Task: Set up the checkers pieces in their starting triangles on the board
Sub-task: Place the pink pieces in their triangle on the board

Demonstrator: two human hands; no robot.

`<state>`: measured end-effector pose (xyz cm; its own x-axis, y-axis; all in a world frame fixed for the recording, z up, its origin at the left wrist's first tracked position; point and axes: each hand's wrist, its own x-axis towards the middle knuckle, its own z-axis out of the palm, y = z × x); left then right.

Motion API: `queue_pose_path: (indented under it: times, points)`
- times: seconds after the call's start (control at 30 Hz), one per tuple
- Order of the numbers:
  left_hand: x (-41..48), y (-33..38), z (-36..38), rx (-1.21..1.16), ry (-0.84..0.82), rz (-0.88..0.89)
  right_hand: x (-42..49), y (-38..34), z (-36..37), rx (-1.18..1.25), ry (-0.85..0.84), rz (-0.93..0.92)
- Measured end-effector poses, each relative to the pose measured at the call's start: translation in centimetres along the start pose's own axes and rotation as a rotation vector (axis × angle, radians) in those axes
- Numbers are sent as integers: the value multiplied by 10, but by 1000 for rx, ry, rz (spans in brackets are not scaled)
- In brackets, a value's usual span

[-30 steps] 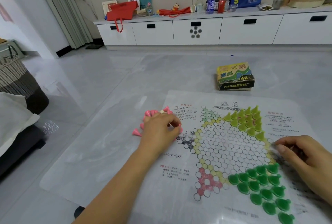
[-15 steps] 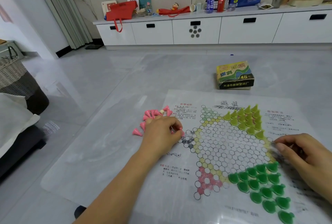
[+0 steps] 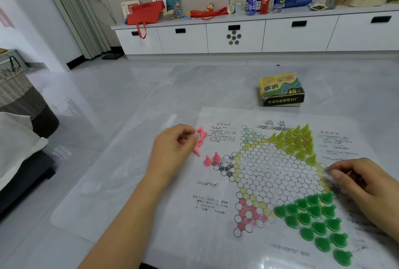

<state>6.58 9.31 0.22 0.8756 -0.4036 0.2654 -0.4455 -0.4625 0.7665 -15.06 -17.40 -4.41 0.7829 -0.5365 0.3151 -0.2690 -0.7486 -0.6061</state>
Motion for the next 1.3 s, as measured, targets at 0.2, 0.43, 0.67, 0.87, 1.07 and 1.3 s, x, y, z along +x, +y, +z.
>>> queue_pose_path:
  times: [0.2,0.43,0.67,0.87,1.07,1.3]
  points:
    - [7,-32,-30,337,3,-141,0,1,1,3,9,-10]
    - [2,-39,-31,337,-144,-239,0,2,1,10,10,-8]
    - [-1,-36,-37,323,-200,-224,1,1,0,12,2,-11]
    - [-6,-29,-36,326,-146,-147,1,1,0,11,11,-7]
    - [-23,0,-15,-48,-156,-135,1,-1,-1,-2,17,-5]
    - [-37,-7,8,-91,-246,-127,1,-2,-1,8,10,-10]
